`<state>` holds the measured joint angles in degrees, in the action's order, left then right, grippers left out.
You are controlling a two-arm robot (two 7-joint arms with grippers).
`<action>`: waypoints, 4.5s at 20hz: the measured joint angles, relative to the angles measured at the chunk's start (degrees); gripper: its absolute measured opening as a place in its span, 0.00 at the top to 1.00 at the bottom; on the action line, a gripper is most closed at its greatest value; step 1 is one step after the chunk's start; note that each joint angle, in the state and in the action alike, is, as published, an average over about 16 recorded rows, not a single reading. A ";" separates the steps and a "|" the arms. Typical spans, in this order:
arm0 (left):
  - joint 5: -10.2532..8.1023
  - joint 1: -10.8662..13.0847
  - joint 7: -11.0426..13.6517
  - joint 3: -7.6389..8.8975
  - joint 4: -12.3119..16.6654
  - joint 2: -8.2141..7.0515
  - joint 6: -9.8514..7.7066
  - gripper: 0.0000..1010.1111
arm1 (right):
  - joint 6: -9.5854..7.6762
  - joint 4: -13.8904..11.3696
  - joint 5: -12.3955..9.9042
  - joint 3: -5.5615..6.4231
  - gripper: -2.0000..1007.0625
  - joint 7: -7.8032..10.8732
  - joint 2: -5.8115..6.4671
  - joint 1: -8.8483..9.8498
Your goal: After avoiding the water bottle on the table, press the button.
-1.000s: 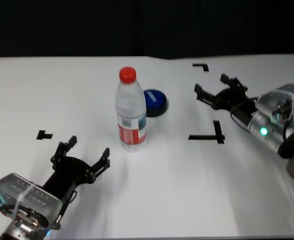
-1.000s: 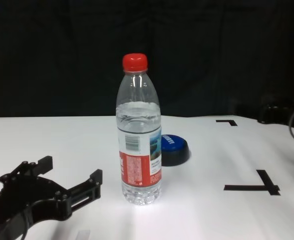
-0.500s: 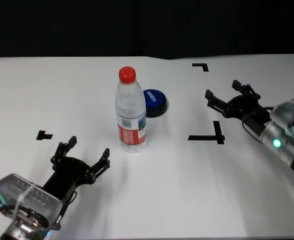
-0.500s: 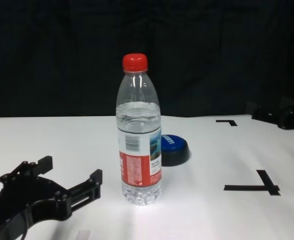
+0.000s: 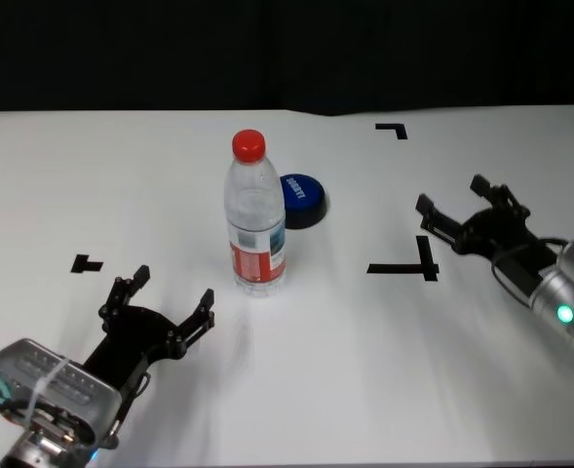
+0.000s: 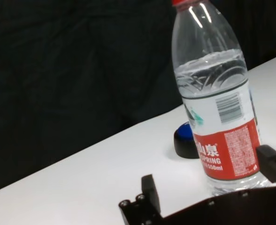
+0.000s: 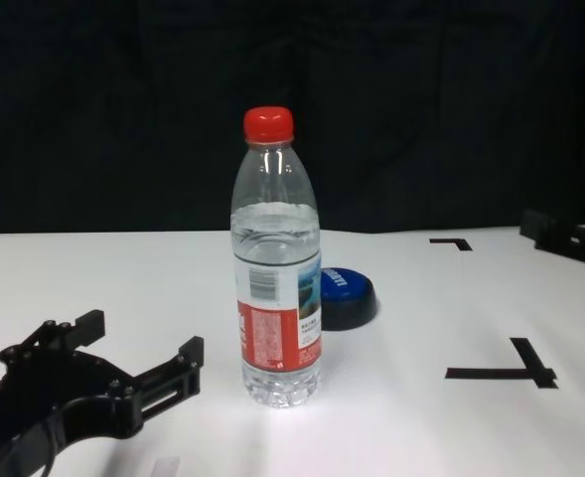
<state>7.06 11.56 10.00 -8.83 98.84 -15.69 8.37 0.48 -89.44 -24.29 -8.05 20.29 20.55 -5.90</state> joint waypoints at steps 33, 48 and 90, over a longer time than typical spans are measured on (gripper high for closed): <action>0.00 0.00 0.00 0.00 0.00 0.00 0.00 0.01 | 2.56 -16.31 -0.09 7.31 0.00 -7.70 -1.59 21.55; 0.00 0.00 0.00 0.00 0.00 0.00 0.00 0.01 | 1.72 -18.06 1.29 6.39 0.00 -7.27 -2.40 22.18; 0.00 0.00 0.00 0.00 0.00 0.00 0.00 0.01 | 1.10 -18.67 2.87 0.77 0.00 -6.63 -2.27 21.09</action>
<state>7.06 11.56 10.00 -8.83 98.84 -15.69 8.37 1.58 -108.11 -21.42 -7.28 13.66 18.28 15.19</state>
